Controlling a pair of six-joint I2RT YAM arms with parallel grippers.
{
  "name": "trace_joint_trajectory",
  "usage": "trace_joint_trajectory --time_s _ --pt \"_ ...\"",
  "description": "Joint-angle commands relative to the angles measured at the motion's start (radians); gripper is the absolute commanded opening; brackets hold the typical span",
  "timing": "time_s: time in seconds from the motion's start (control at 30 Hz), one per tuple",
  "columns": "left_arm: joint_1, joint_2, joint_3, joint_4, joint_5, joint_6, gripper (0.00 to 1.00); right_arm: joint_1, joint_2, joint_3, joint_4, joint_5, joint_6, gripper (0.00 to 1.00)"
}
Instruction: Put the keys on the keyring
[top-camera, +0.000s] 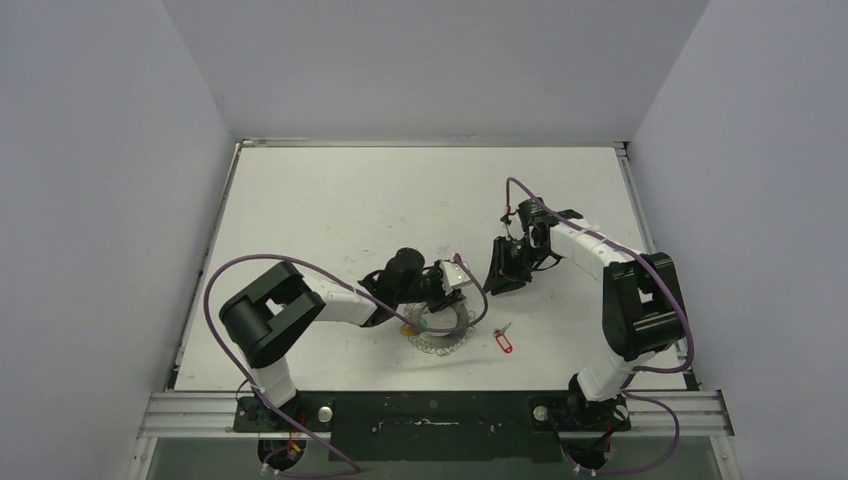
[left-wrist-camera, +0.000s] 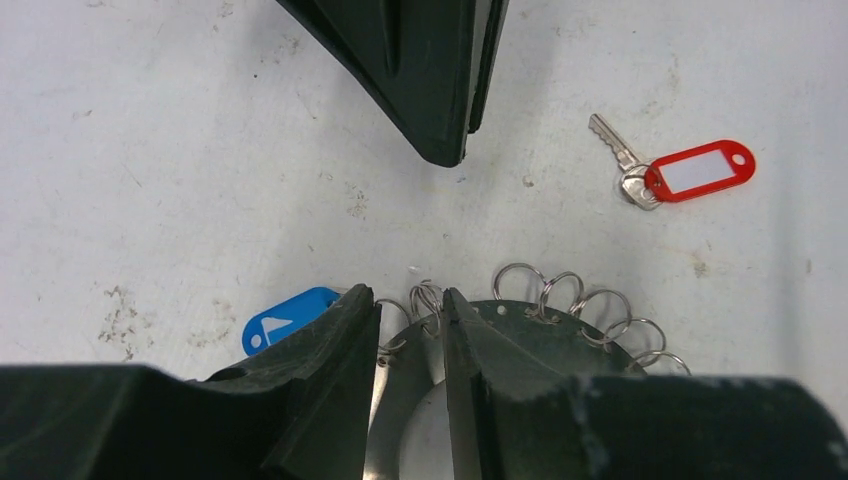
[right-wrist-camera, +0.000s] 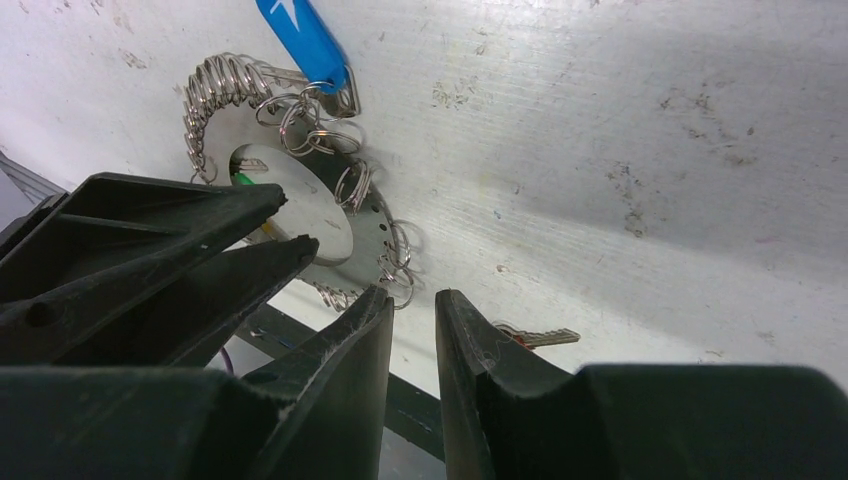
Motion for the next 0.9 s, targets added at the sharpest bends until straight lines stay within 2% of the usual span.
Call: trace_joint_trajectory --time_s 0.0,0.27,0.5,0.7,0.87 --pt "-0.009 0.046 0.01 0.13 0.015 0.093 0.27 -0.015 -0.052 -0.009 0.0 -0.021 -0.017 0.24" --pt "-0.011 0.063 -0.013 0.111 0.039 0.197 0.25 -0.034 -0.052 -0.012 -0.002 -0.03 -0.023 0.24" --pt "-0.015 0.067 -0.008 0.055 0.054 0.212 0.31 -0.042 -0.044 -0.009 0.003 -0.038 -0.023 0.24" --pt "-0.025 0.094 0.016 0.039 0.054 0.216 0.31 -0.046 -0.043 -0.009 -0.001 -0.042 -0.027 0.24" --pt "-0.03 0.11 0.034 0.023 -0.008 0.218 0.27 -0.051 -0.045 -0.006 -0.006 -0.043 -0.031 0.24"
